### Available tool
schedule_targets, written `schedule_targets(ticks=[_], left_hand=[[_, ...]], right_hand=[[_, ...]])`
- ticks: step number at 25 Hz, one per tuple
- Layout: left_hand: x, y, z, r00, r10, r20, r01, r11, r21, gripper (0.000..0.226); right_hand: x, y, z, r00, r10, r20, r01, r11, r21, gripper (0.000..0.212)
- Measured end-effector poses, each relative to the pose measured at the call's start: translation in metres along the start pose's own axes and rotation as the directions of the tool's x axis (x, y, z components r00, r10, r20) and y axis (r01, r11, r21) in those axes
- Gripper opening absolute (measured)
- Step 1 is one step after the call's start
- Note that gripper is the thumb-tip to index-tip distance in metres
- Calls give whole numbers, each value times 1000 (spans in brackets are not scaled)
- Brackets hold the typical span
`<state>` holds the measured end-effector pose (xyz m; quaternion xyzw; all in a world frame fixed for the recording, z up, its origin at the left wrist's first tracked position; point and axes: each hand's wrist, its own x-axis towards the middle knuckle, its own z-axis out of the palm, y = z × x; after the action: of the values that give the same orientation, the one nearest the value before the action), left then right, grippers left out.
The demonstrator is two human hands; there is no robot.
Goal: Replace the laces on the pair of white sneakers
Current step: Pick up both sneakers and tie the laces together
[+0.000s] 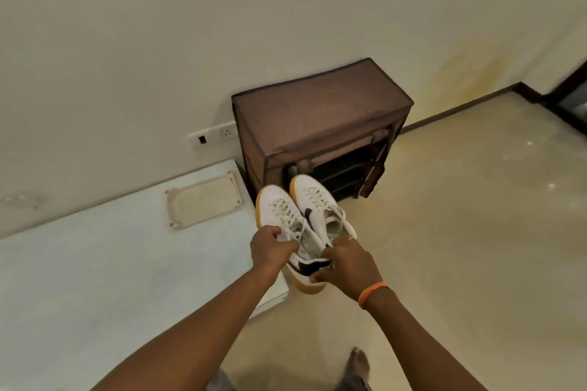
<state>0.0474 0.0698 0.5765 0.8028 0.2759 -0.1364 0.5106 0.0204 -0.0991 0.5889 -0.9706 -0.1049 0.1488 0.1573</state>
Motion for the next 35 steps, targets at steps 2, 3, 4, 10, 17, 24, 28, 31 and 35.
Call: schedule_targets(ticks=[2, 3, 4, 10, 17, 24, 28, 31, 35], left_hand=[[-11, 20, 58, 999, -36, -36, 35, 999, -24, 49], [-15, 24, 82, 997, -58, -53, 55, 998, -44, 44], [-18, 27, 107, 994, -77, -72, 72, 995, -71, 39], [42, 39, 248, 981, -117, -156, 96, 986, -137, 31], [160, 17, 344, 964, -13, -266, -41, 980, -196, 31], [260, -25, 412, 923, -52, -381, -37, 974, -222, 24], [297, -43, 431, 886, 4, -464, -121, 967, -223, 17], [319, -41, 424, 854, 47, -517, -157, 973, -170, 11], [362, -39, 404, 847, 0, -532, -134, 967, -214, 12]], right_hand=[[-2, 62, -6, 1000, -26, -7, 26, 999, -29, 45], [-4, 85, -7, 999, -39, -1, 39, 999, -36, 45], [-4, 111, -6, 999, -49, 5, 49, 998, -31, 44], [58, 258, 37, 992, -73, -102, 71, 997, -26, 34], [165, 341, 94, 968, -114, -225, 109, 993, -35, 36], [264, 392, 172, 926, -214, -312, 205, 977, -62, 38], [306, 409, 198, 893, -302, -335, 287, 953, -96, 41], [334, 394, 196, 894, -307, -327, 291, 952, -99, 43], [379, 365, 195, 906, -330, -263, 310, 944, -116, 41]])
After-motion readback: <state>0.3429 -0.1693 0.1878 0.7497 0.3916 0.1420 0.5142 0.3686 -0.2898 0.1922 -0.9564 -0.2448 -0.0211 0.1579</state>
